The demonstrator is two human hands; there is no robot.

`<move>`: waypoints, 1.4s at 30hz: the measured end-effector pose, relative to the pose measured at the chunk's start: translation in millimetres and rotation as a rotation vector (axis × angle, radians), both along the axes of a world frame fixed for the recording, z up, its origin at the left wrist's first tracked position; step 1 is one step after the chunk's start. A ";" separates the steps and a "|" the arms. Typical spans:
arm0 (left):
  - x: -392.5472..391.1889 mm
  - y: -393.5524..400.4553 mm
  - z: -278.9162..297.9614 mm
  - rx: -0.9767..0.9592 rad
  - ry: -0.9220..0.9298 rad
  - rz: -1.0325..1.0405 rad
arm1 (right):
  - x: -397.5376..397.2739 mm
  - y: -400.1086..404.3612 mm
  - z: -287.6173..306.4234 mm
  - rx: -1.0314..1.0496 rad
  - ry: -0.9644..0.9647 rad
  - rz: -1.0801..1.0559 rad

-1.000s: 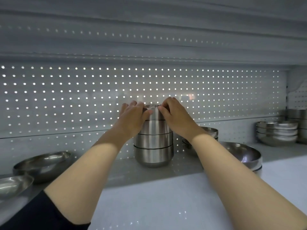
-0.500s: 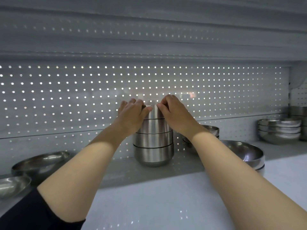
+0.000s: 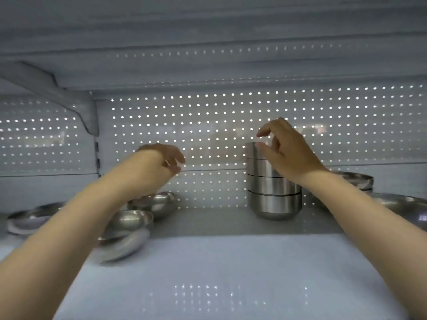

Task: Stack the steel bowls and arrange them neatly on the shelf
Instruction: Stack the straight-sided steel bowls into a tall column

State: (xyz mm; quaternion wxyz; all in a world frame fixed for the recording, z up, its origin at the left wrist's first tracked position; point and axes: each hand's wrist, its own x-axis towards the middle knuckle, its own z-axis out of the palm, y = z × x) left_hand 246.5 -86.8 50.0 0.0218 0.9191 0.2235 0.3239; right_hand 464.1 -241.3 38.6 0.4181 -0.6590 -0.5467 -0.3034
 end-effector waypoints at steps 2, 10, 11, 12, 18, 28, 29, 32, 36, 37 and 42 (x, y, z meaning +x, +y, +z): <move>-50.9 9.2 -12.8 -0.014 0.102 0.009 | -29.6 9.7 -2.9 -0.091 -0.030 0.080; -139.4 34.2 -47.7 0.039 0.390 0.090 | -145.3 72.3 -36.9 -0.601 -0.190 0.334; -141.4 36.7 -50.6 0.050 0.387 0.082 | -153.4 78.2 -42.1 -0.650 -0.195 0.339; -142.9 37.1 -53.1 0.055 0.388 0.073 | -160.3 83.4 -46.5 -0.691 -0.194 0.335; -136.1 45.2 -64.5 0.063 0.374 0.044 | -173.7 102.0 -64.1 -0.770 -0.179 0.317; -103.3 20.6 -58.3 0.070 0.249 -0.071 | -149.9 54.7 -59.7 -0.646 -0.093 0.196; -95.6 14.1 -55.5 0.069 0.229 -0.098 | -144.0 43.1 -56.4 -0.631 -0.097 0.176; -63.8 -7.8 -47.7 0.059 0.168 -0.230 | -120.5 2.0 -44.8 -0.569 -0.130 0.093; -5.8 -47.4 -33.2 0.096 0.079 -0.460 | -83.0 -64.7 -26.2 -0.507 -0.168 -0.064; 11.3 -59.3 -29.5 0.108 0.057 -0.495 | -72.2 -81.6 -21.3 -0.482 -0.163 -0.096; 104.1 -121.9 -13.8 0.093 -0.023 -0.628 | -21.5 -164.6 -2.0 -0.428 -0.079 -0.309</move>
